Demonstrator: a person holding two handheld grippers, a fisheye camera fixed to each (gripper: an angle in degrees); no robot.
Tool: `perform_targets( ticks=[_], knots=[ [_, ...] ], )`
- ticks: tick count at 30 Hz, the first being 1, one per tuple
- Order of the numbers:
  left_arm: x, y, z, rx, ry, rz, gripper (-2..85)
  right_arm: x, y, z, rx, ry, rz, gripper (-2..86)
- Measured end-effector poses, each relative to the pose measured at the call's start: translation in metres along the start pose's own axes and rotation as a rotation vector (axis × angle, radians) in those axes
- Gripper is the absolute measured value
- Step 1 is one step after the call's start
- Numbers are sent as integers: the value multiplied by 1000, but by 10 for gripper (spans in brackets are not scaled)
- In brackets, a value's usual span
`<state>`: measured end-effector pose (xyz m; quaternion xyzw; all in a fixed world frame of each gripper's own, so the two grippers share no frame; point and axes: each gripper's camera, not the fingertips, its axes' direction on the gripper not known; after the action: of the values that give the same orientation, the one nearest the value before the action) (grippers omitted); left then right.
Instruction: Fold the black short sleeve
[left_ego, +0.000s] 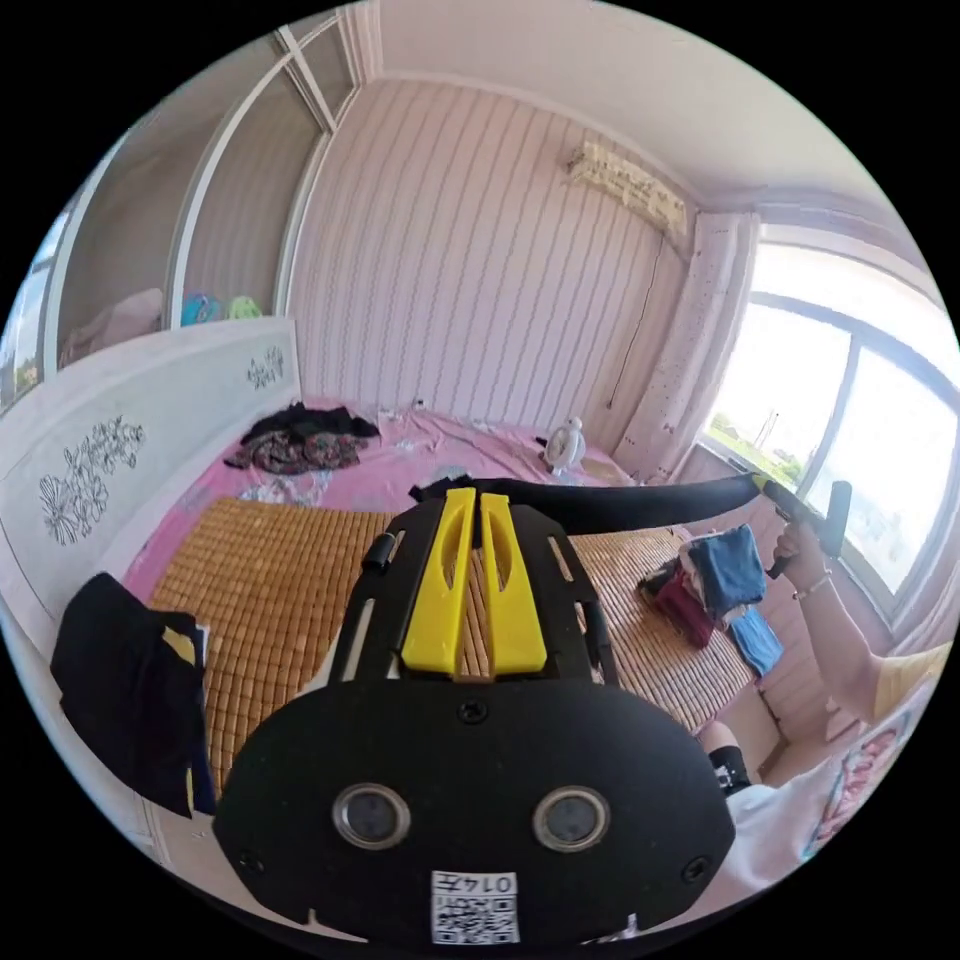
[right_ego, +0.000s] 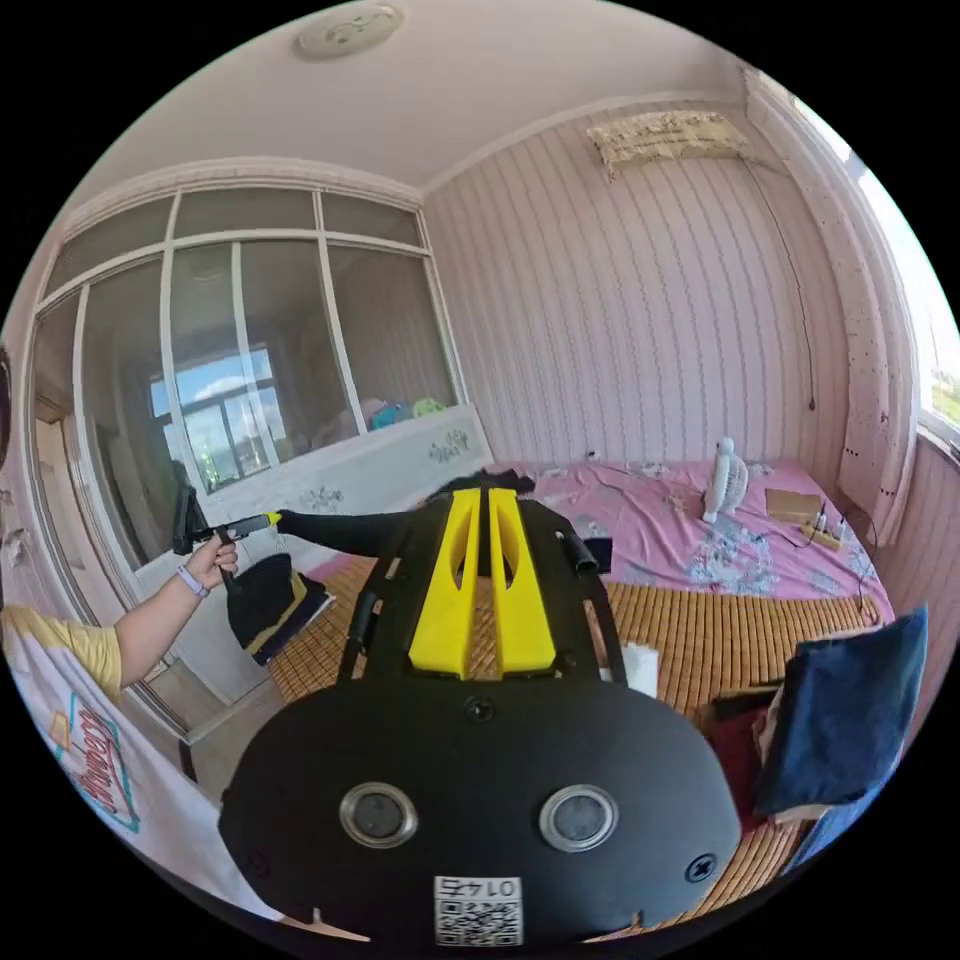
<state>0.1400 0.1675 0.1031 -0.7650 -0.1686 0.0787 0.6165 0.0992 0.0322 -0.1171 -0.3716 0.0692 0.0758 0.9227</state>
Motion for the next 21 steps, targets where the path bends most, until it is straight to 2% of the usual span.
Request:
perform_targets(
  ticks=[4,9,15,21],
  knots=[
    [-24,68,84,-172,30,-98,-10,28,105,70,-210,42,191,6],
    [-54,162,169,-379,3,-338,-10,56,245,148,-495,6,481,6],
    [-59,200,184,-472,-32,-426,-5,38,312,162,-646,83,500,8],
    [-34,191,203,-495,-73,-377,51,11,311,187,-649,145,444,56]
  ],
)
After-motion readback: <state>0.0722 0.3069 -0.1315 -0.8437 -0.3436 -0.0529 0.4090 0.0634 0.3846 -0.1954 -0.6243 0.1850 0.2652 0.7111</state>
